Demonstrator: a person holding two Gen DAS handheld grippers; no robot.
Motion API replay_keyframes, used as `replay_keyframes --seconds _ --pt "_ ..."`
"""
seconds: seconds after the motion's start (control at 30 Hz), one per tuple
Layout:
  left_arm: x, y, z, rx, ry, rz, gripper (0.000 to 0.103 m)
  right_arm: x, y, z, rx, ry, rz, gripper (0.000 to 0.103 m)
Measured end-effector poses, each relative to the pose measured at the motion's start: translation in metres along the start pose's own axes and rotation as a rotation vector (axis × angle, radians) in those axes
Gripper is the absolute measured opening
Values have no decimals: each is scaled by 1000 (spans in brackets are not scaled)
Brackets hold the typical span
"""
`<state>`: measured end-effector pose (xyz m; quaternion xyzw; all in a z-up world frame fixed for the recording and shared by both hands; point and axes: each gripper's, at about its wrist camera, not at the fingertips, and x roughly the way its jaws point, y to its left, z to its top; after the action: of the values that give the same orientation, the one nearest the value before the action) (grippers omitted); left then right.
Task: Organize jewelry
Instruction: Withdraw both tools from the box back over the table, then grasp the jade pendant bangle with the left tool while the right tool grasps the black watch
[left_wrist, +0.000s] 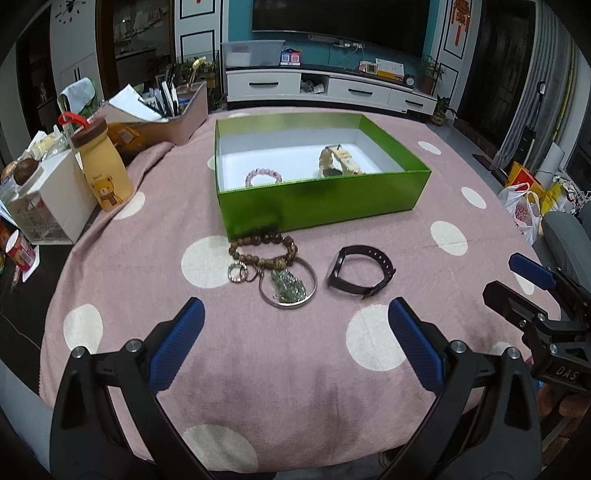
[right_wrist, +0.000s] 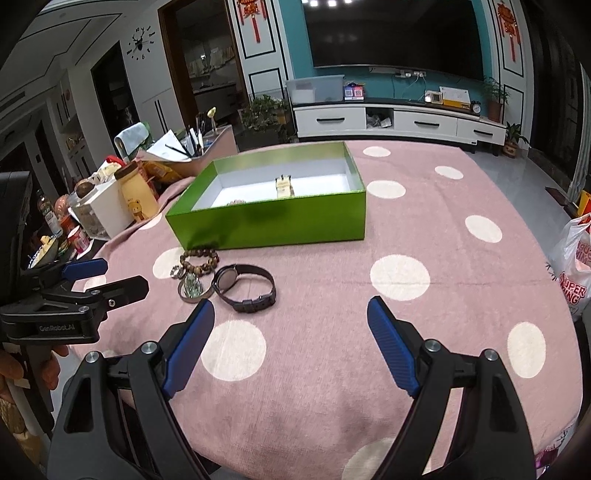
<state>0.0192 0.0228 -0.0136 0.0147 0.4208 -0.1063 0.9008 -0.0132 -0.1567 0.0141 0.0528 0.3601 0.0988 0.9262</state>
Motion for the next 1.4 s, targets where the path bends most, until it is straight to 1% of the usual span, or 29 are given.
replay_keyframes --seconds 0.37,0.57,0.73,0.87,0.9,0.93,0.97,1.0,1.07,1.13,1.17,1.2,1.23,1.3,1.37,1.4 --pt "23 15 -13 -24 57 14 101 27 -3 -11 19 72 63 85" --pt "37 24 -18 -42 79 10 101 43 -1 -14 23 103 76 85" --pt "43 33 -15 -75 72 1 101 52 -3 -11 42 110 90 85" --pt "44 38 -12 -100 50 -16 100 58 -4 -8 52 109 105 84" --pt "45 37 -11 -98 45 -21 97 60 -3 -7 49 110 109 82" --pt "45 36 -10 -95 40 -27 89 62 -2 -5 47 111 113 80" --pt "46 34 -8 -92 32 -39 85 65 -1 -4 47 113 122 76" --pt "47 32 -6 -90 29 -47 79 68 -1 -2 48 116 131 74" --pt "51 28 -3 -79 28 -65 75 73 2 1 47 120 142 71" --pt "55 24 0 -67 27 -79 65 79 4 4 45 123 148 67" --pt "57 21 1 -61 27 -85 63 82 5 6 44 126 150 64" --pt "60 19 2 -56 30 -89 59 86 6 8 41 129 150 62" --pt "62 18 4 -56 34 -91 54 88 6 9 39 130 148 60" --pt "69 18 6 -61 43 -95 48 93 7 12 39 131 148 58" --pt "73 18 9 -66 49 -98 46 97 8 14 35 132 147 57" --pt "77 17 10 -70 55 -97 43 100 8 15 33 134 146 56"
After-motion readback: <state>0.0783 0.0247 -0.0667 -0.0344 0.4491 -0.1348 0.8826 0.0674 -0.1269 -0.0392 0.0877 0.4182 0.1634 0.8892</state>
